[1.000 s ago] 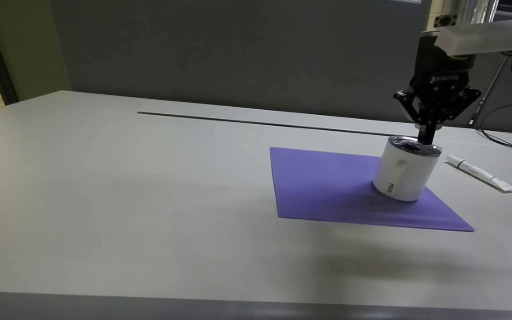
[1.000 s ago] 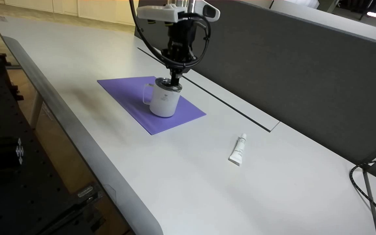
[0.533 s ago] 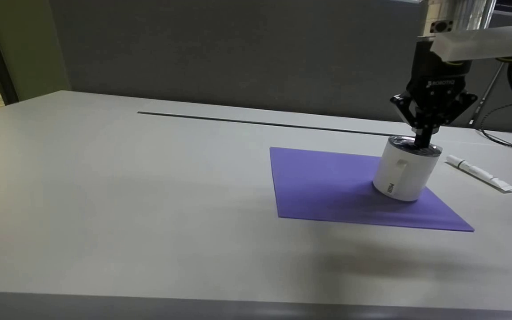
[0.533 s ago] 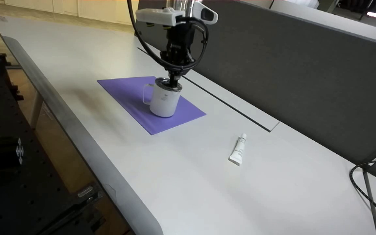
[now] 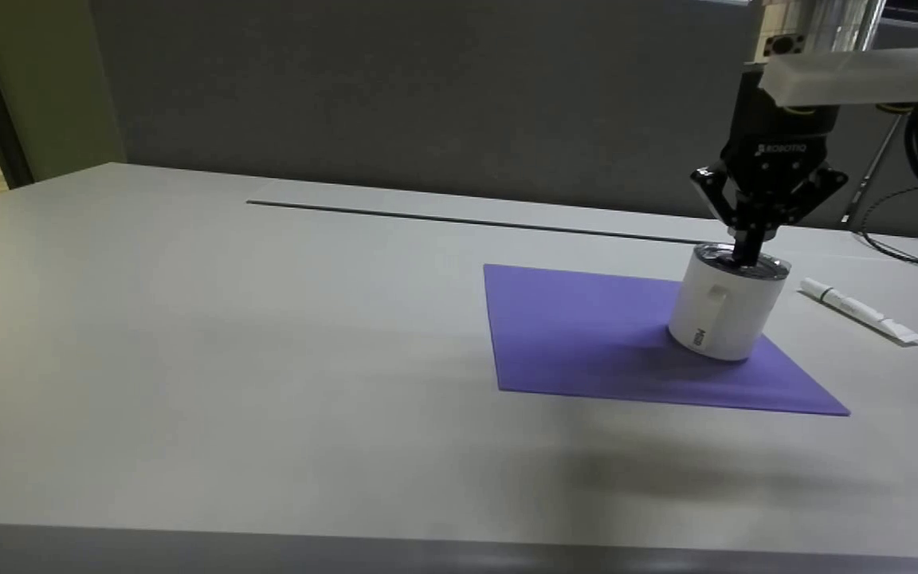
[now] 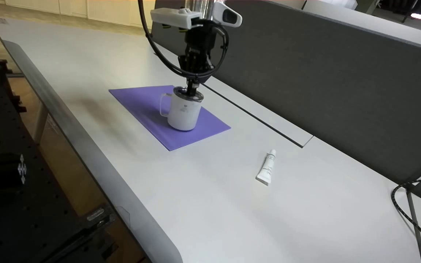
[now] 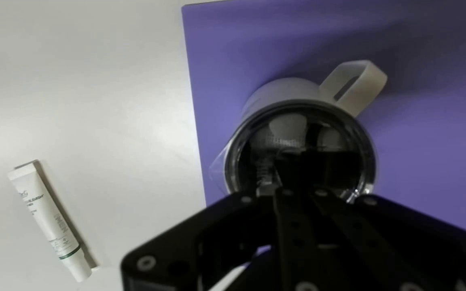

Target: Close the lid of the cup

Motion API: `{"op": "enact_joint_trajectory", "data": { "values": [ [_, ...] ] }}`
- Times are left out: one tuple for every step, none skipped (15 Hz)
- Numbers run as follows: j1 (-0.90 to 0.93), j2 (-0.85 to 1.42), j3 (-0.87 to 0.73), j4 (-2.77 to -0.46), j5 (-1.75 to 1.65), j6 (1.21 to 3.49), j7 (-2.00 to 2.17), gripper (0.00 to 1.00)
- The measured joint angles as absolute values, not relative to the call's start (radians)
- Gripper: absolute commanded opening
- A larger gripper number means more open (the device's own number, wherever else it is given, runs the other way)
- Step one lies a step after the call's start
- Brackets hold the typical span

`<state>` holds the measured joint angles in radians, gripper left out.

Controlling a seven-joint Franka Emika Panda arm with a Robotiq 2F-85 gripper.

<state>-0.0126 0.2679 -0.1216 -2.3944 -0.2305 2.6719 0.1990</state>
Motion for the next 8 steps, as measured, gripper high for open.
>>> {"op": "enact_joint_trajectory", "data": {
  "values": [
    [-0.013,0.267,-0.122,-2.395,-0.226,2.674,0.199,0.00],
    [-0.013,0.267,-0.122,-2.396,-0.222,2.674,0.199,0.00],
    [-0.013,0.266,-0.122,-2.396,-0.219,2.675,0.199,0.00],
    [-0.012,0.266,-0.122,-2.396,-0.219,2.675,0.199,0.00],
    [-0.012,0.266,-0.123,-2.396,-0.220,2.676,0.199,0.00],
    [-0.009,0.266,-0.125,-2.396,-0.223,2.678,0.200,0.00],
    [-0.005,0.266,-0.129,-2.396,-0.236,2.680,0.203,0.00],
    [0.003,0.266,-0.134,-2.394,-0.251,2.681,0.210,0.00]
  ]
}}
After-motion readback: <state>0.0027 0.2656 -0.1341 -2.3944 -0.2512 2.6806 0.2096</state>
